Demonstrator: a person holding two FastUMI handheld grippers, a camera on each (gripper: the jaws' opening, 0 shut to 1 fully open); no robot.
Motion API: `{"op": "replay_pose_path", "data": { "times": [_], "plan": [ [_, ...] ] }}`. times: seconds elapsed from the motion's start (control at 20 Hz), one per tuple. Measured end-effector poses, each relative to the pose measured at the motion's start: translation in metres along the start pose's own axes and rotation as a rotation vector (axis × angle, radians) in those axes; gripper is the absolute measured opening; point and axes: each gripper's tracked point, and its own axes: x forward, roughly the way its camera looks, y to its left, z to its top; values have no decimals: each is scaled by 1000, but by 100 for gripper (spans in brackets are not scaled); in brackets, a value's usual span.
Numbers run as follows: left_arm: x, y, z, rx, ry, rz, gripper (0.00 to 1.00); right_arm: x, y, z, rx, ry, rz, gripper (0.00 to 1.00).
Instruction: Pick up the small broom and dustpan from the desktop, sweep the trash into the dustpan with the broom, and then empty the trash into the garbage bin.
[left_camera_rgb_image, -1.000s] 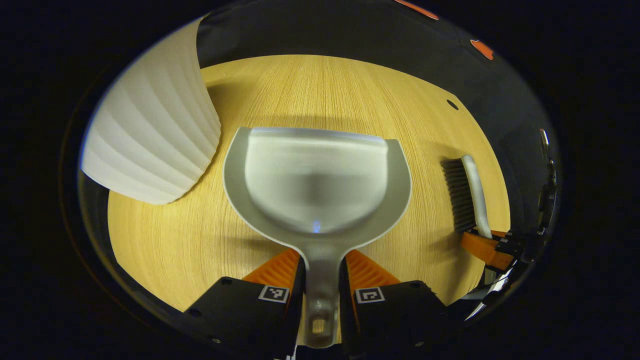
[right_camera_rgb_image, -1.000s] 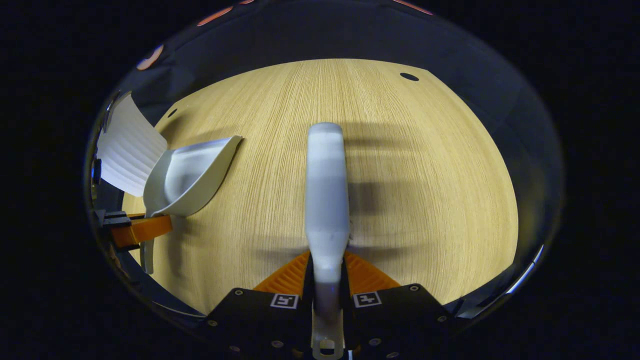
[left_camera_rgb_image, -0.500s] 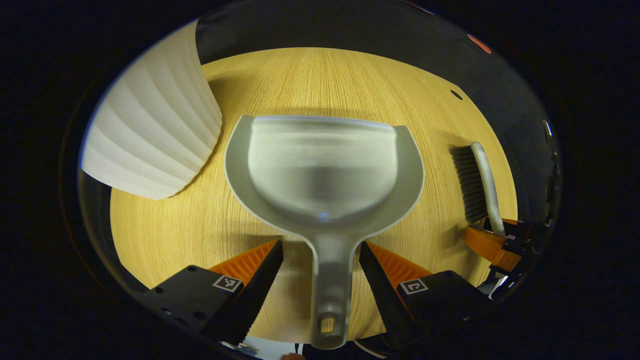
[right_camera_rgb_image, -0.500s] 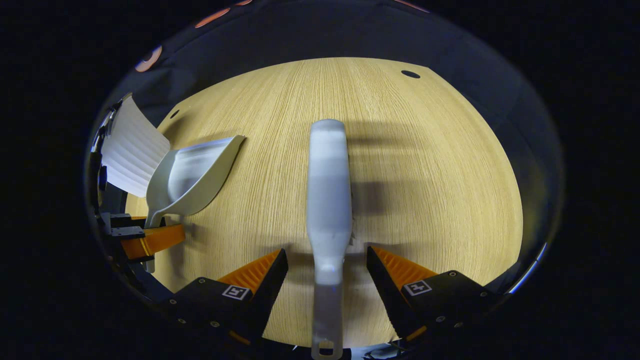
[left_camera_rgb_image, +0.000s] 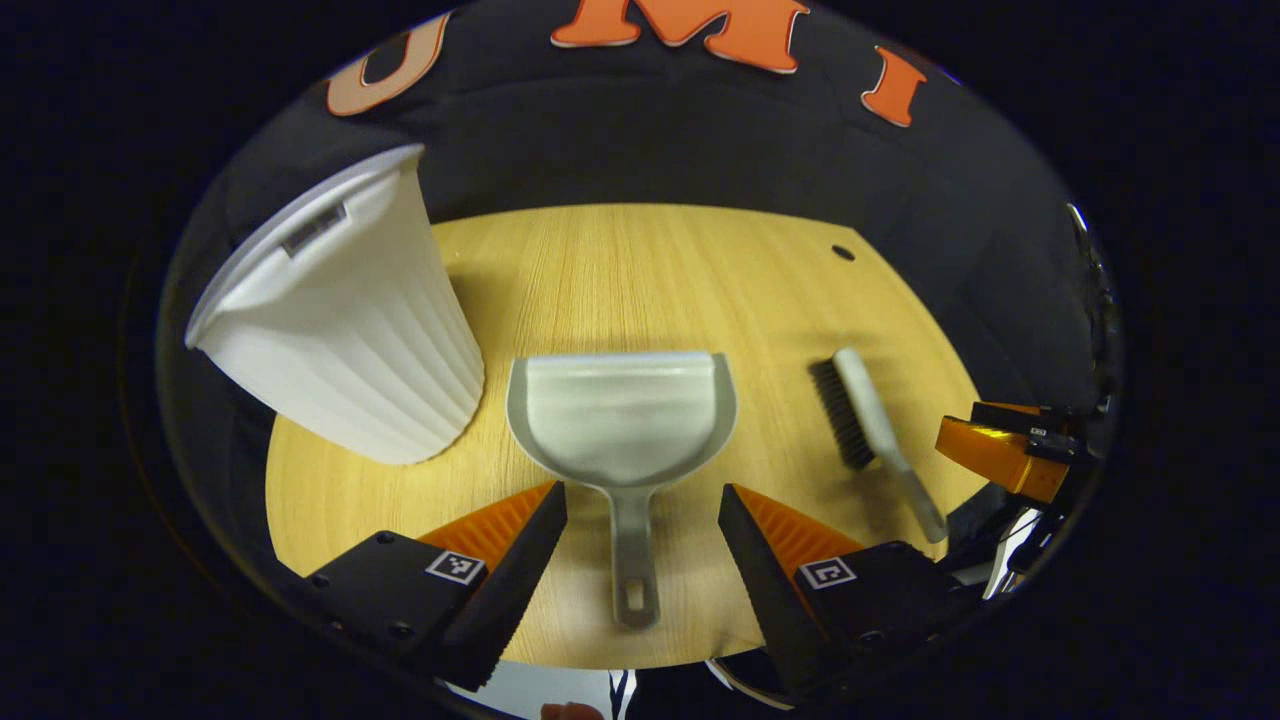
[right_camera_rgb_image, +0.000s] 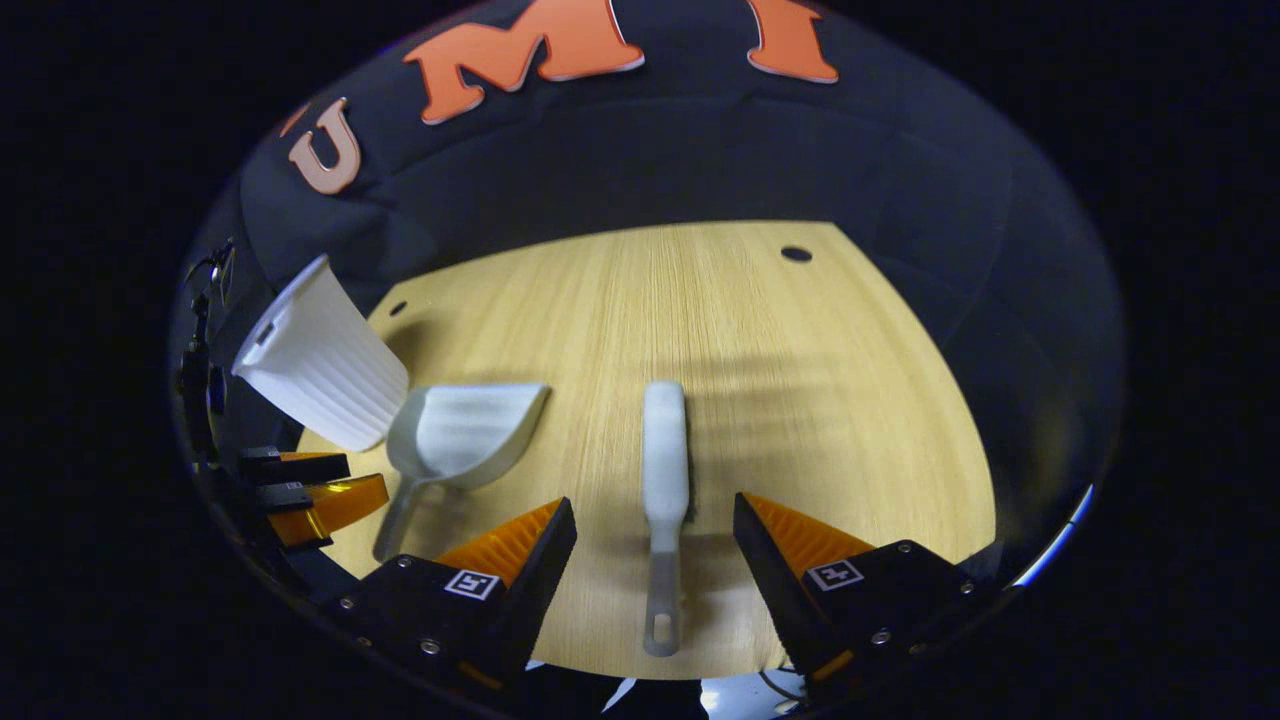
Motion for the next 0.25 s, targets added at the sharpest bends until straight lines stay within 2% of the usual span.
{"op": "replay_pose_path", "data": {
  "times": [0.05, 0.1, 0.15, 0.25],
  "plan": [
    [-3, 12, 27, 15, -67, -1, 98, -18, 6, 21, -9, -68, 10, 95],
    [-6, 15, 31, 31, -133, 1, 98, -36, 11, 41, -20, -136, 15, 95],
    [12, 18, 40, 43, -198, 1, 98, -55, 14, 60, -30, -203, 20, 95],
    [-26, 14, 45, 45, -326, -4, 98, -89, 25, 92, -40, -329, 32, 95]
  ]
}}
